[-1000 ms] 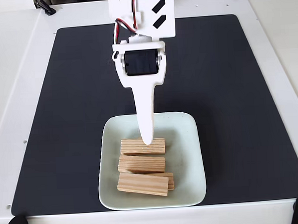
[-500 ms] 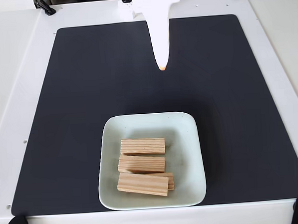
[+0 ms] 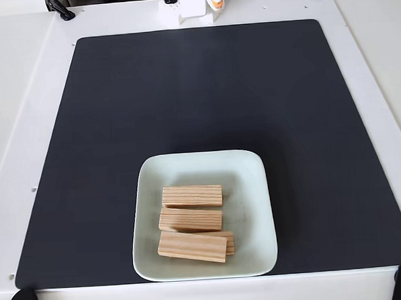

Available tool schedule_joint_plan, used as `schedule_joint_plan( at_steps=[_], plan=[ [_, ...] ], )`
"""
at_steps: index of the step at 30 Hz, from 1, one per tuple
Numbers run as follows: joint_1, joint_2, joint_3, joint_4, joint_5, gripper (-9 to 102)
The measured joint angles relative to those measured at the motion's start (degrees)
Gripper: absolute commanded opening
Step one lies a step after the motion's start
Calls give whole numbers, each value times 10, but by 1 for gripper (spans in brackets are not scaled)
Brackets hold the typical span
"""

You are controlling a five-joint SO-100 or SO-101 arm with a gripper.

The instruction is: Pick up the wooden block and place them on the plate.

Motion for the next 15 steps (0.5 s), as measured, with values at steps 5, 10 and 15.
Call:
schedule_joint_plan(
  at_steps=[5,10,15],
  plan=[
    [-1,168,149,-77,0,0],
    [-2,328,287,-158,0,0],
    [-2,460,385,-181,0,0]
  ],
)
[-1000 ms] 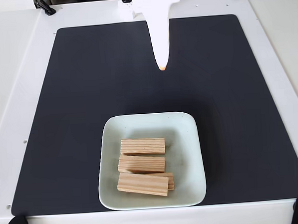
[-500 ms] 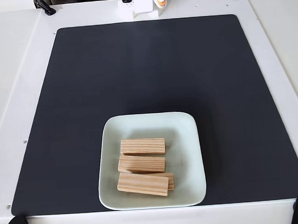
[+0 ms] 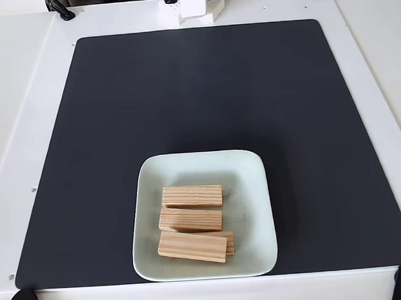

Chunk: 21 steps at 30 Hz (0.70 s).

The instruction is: Pick up the wooden block and place them on the plate.

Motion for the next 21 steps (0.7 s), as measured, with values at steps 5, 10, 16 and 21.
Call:
schedule_joint_plan(
  at_steps=[5,10,16,21],
  plan=[
    [0,112,97,0,0,0],
    [0,151,190,0,0,0],
    [1,157,248,53,1,0],
    [5,156,248,230,1,0]
  ],
)
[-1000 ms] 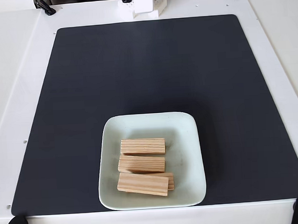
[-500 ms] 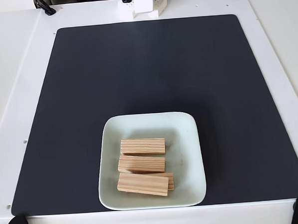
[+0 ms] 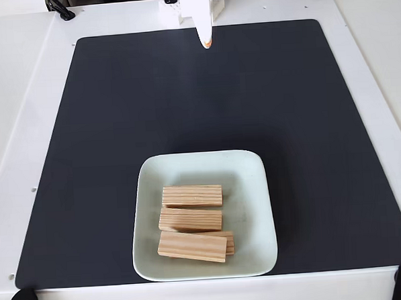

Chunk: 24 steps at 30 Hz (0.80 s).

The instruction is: Pick up the wooden block and place them on the plate.

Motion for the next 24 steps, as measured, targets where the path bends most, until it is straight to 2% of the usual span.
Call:
schedule_joint_plan(
  at_steps=[6,9,24],
  plan=[
    [24,3,-5,168,0,0],
    [25,3,-5,220,0,0],
    [15,3,-6,237,0,0]
  ],
)
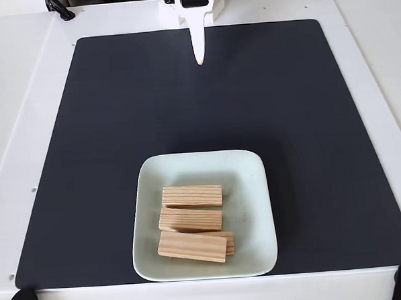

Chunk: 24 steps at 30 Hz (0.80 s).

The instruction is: Pick up the wooden block and place them on the plate.

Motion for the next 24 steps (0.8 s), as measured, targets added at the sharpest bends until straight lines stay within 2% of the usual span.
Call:
schedule_joint_plan(
  at_steps=[6,24],
  plan=[
    [28,0,0,-5,0,0],
    [11,0,0,-7,0,0]
  ],
)
